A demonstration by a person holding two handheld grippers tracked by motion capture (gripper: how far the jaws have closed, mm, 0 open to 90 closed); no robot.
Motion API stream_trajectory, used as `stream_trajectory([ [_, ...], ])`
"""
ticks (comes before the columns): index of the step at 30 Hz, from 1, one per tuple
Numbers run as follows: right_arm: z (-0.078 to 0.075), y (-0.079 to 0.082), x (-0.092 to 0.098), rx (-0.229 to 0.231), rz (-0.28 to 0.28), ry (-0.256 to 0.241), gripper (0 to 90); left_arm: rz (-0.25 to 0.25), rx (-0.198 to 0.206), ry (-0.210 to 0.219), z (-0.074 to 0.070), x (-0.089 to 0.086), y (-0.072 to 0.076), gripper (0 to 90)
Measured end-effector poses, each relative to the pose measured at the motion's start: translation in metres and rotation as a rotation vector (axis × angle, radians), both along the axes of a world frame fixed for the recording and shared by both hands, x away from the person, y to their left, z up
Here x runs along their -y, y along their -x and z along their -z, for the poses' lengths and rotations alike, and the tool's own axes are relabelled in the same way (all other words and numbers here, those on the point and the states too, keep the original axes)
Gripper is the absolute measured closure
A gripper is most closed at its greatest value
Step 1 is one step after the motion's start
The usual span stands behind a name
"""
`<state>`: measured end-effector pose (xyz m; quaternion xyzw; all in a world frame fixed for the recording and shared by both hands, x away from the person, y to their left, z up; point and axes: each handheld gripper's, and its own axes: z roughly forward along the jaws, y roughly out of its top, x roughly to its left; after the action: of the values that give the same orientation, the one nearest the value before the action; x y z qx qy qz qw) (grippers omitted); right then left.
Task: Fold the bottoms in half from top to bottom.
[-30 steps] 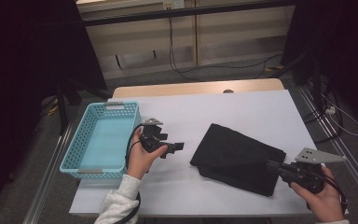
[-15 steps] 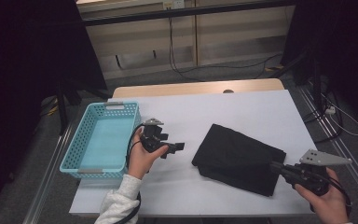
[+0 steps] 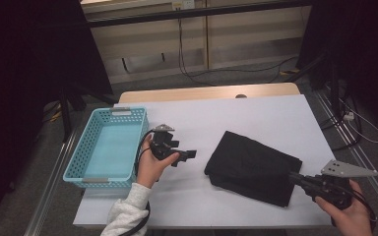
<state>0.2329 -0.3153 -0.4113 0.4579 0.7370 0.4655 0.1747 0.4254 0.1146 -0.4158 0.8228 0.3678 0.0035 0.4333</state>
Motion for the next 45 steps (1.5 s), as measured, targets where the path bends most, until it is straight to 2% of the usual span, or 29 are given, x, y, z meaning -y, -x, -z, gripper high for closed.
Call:
stream_trajectory([
  [10,-0.001,0.004,0.001,0.002,-0.002,0.003,89.1,0.000,-0.002,-0.002,0.001,0.001,0.000,9.9],
  [13,-0.004,0.007,0.002,0.007,-0.019,0.006,88.3,0.004,-0.006,-0.002,0.000,0.001,0.000,9.9],
  [14,-0.004,0.007,0.003,0.007,-0.038,0.001,85.2,0.003,-0.005,-0.001,0.000,0.001,0.000,9.9],
  [15,-0.004,0.008,0.003,0.002,-0.064,-0.004,78.5,0.001,-0.005,-0.001,0.000,0.001,0.000,9.9],
  [17,-0.006,0.008,0.002,0.033,-0.056,0.025,67.1,-0.003,-0.004,-0.002,0.001,0.001,-0.001,9.8],
  [18,-0.007,0.007,0.001,0.031,-0.047,0.031,62.9,-0.002,-0.005,-0.006,0.002,0.001,0.000,9.8],
  [20,-0.005,0.002,0.000,0.017,-0.034,0.041,58.6,0.005,-0.006,-0.010,0.002,0.000,0.000,9.8],
  [23,0.001,-0.009,0.001,-0.007,-0.032,0.044,57.3,-0.004,-0.004,-0.011,0.002,-0.001,0.002,9.9],
  [26,0.003,-0.020,0.001,-0.018,0.005,0.051,55.5,-0.009,-0.005,-0.014,0.002,-0.004,0.003,9.8],
  [30,0.011,-0.041,-0.001,-0.048,0.041,0.076,55.6,-0.016,-0.005,-0.021,0.004,-0.009,0.005,9.9],
  [33,0.023,-0.058,-0.002,-0.083,0.048,0.126,59.1,-0.029,-0.008,-0.020,0.004,-0.012,0.007,9.9],
  [35,0.027,-0.066,-0.002,-0.089,0.060,0.152,59.7,-0.034,-0.009,-0.022,0.004,-0.015,0.007,9.9],
  [38,0.032,-0.078,0.001,-0.103,0.077,0.165,60.8,-0.038,-0.006,-0.022,0.004,-0.017,0.008,9.9],
  [43,0.041,-0.087,0.000,-0.158,0.057,0.192,70.8,-0.036,-0.011,-0.024,0.005,-0.017,0.008,9.9],
  [45,0.041,-0.087,-0.001,-0.160,0.044,0.184,77.2,-0.038,-0.007,-0.030,0.005,-0.018,0.007,9.9],
])
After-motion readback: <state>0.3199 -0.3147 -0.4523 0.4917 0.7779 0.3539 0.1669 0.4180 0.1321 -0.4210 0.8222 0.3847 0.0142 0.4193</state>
